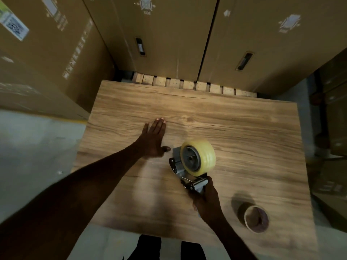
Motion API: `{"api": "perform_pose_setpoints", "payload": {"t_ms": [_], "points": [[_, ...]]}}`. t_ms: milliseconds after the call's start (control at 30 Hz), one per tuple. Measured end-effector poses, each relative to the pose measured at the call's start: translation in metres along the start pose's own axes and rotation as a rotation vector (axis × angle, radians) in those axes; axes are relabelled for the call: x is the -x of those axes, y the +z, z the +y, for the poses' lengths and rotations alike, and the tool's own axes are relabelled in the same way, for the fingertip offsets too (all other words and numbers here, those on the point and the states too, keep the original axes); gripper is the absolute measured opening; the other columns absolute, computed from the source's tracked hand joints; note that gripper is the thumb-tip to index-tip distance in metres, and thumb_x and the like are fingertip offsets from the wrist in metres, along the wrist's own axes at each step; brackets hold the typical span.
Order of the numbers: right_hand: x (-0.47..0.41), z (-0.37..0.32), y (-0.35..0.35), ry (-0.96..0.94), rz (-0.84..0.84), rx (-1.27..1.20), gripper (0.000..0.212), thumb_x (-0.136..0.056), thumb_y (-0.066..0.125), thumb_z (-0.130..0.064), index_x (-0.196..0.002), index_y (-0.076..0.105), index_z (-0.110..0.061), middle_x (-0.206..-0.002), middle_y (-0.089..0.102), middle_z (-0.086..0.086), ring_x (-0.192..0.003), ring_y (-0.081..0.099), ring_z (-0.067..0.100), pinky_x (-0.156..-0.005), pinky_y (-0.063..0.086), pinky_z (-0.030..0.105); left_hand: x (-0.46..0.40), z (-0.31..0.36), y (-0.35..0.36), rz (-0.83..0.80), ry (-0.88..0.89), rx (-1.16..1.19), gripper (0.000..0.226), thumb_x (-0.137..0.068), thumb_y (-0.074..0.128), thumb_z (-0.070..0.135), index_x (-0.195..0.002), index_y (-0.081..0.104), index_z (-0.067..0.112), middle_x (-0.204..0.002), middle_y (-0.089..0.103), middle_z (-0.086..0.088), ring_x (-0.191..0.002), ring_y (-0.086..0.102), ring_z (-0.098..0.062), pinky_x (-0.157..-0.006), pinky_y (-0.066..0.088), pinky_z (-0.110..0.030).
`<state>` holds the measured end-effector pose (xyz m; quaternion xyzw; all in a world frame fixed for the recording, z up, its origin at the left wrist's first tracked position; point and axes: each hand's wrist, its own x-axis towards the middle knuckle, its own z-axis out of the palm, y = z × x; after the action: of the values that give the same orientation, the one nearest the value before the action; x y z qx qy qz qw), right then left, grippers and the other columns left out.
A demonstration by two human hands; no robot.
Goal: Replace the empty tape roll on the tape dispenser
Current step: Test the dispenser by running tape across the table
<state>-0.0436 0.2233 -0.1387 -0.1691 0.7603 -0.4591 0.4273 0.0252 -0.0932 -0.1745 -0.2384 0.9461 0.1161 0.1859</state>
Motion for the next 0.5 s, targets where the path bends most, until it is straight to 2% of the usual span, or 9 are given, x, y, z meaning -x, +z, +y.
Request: {"api": "perform_pose_setpoints", "payload": {"t_ms": [100, 267, 367, 500], "points": [[0.016, 0.005, -0.007, -0.020, 0.016, -0.037, 0.042, -0.088, 0.079, -0.013, -0.122, 0.054, -0.019, -0.087, 0.073, 0.005, -0.059, 0.065, 0.012, -0.053, 0.051, 0.031, 0.002, -0.004, 0.004, 0.042, 0.050, -0.028, 0.111, -0.083, 0.021, 0.088, -0.157, -0.007, 0.010, -0.167, -0.012, -0.013, -0.154, -0.011, -0.030, -0.122, 0.001, -0.058], [0.027, 0.010, -0.009, -0.074, 0.050, -0.040, 0.053, -0.083, 0.078, -0.033, -0.128, 0.054, -0.020, -0.095, 0.075, 0.001, -0.070, 0.069, 0.016, -0.058, 0.054, 0.034, 0.002, -0.009, 0.008, 0.061, 0.067, -0.076, 0.109, -0.084, 0.020, 0.087, -0.157, -0.004, 0.010, -0.168, -0.005, -0.013, -0.155, -0.006, -0.030, -0.122, 0.007, -0.060], [0.035, 0.016, -0.016, -0.109, 0.040, 0.049, 0.049, -0.088, 0.081, -0.021, -0.128, 0.053, -0.022, -0.100, 0.075, -0.009, -0.079, 0.074, 0.013, -0.064, 0.059, 0.032, 0.000, -0.011, 0.012, 0.079, 0.055, -0.097, 0.109, -0.083, 0.021, 0.088, -0.157, -0.001, 0.012, -0.168, -0.001, -0.012, -0.155, -0.002, -0.029, -0.121, 0.008, -0.060], [0.064, 0.034, -0.027, -0.123, 0.039, 0.120, 0.052, -0.087, 0.082, -0.008, -0.128, 0.052, -0.015, -0.104, 0.074, -0.021, -0.090, 0.074, 0.002, -0.071, 0.059, 0.026, -0.003, -0.013, 0.017, 0.088, 0.058, -0.100, 0.110, -0.082, 0.025, 0.088, -0.157, 0.002, 0.010, -0.168, 0.000, -0.012, -0.155, 0.001, -0.028, -0.120, 0.010, -0.062]]}}
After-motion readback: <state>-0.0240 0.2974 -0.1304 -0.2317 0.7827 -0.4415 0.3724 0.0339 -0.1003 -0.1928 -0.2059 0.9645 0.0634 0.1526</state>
